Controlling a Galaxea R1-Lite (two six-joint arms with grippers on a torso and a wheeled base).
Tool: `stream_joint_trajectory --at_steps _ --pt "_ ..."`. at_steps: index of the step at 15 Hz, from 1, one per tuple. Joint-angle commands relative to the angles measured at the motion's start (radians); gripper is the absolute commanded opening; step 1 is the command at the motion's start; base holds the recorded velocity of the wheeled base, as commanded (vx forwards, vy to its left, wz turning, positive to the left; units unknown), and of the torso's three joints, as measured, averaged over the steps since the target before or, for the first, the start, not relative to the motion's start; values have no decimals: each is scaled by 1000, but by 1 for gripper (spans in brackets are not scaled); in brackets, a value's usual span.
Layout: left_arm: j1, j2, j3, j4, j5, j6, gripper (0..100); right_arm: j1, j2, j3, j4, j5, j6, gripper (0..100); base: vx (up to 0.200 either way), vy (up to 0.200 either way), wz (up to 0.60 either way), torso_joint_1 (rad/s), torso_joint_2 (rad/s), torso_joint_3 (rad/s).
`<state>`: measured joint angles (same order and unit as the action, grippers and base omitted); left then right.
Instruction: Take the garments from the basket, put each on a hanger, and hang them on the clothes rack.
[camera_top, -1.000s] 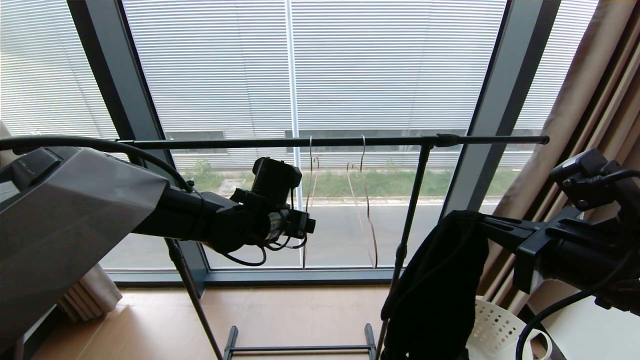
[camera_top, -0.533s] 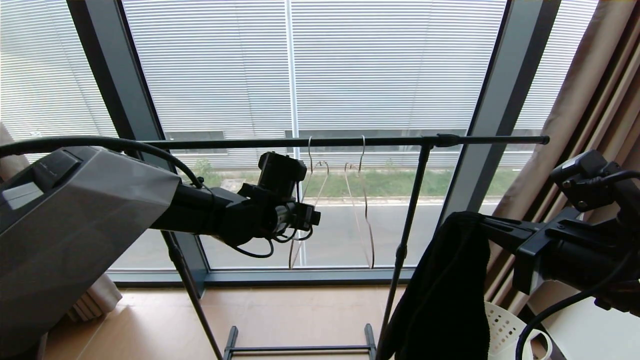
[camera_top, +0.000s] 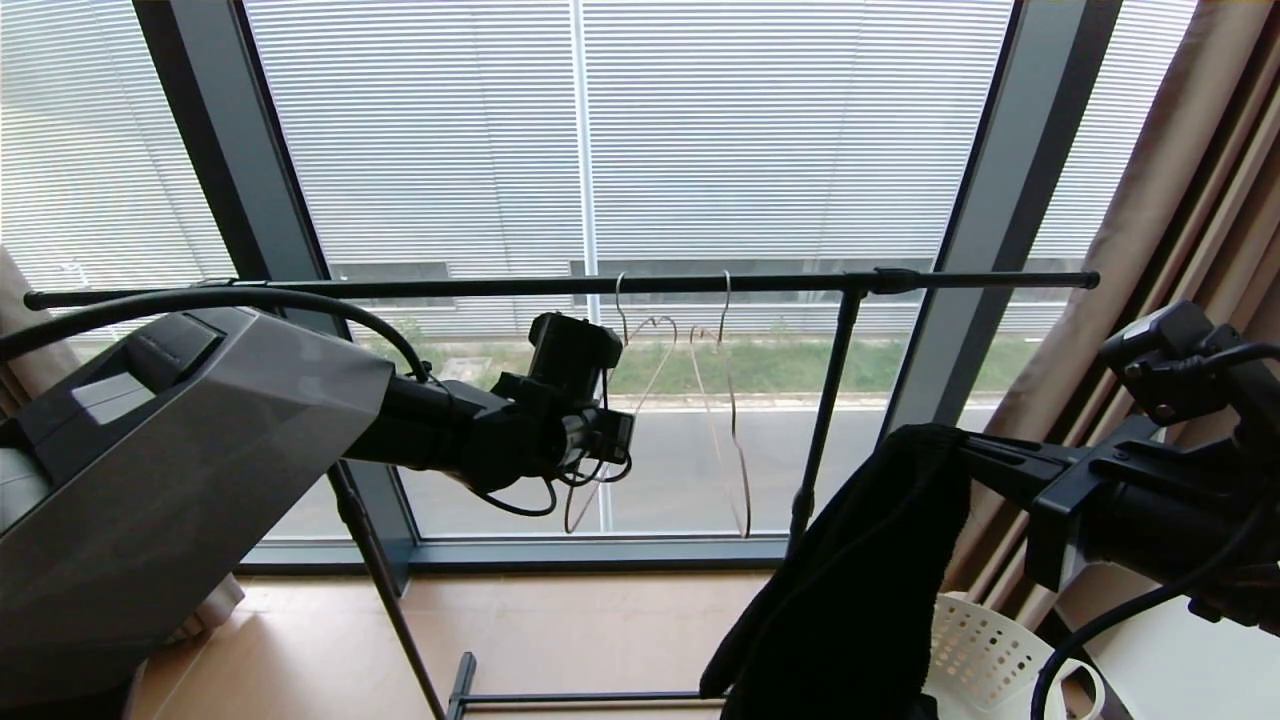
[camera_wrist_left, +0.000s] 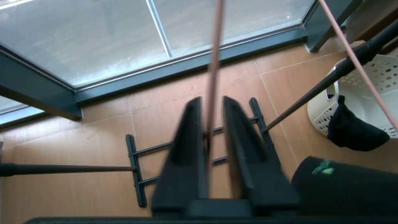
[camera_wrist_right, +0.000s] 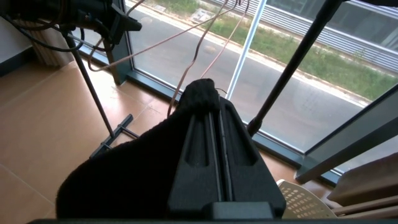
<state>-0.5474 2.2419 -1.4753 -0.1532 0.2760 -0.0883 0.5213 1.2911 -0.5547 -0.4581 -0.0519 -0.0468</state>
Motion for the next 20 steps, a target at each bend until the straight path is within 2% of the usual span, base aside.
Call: stream_joint_trajectory --at_steps 1,7,14,16,18,19,20 --pt "1 -1 -5 0 0 -5 0 0 1 -1 -1 0 -1 0 0 0 0 0 0 0" --pt "4 -62 3 -2 -6 -19 0 0 -1 -1 -1 0 -1 0 0 0 0 0 0 0" --pt "0 -171 135 -9 -15 -22 0 0 -1 1 1 0 -1 0 0 0 0 0 0 0" --pt "-8 -258 242 -46 -41 -57 0 0 2 6 -1 0 -1 0 0 0 0 0 0 0" --pt "-16 -324 325 -97 -43 -59 0 0 2 6 -1 0 -1 0 0 0 0 0 0 0" --pt "-19 -407 426 -140 -69 -59 0 0 2 6 -1 0 -1 0 0 0 0 0 0 0" --pt "-20 -443 471 -158 -87 -59 0 2 4 6 -1 0 -1 0 0 0 0 0 0 0"
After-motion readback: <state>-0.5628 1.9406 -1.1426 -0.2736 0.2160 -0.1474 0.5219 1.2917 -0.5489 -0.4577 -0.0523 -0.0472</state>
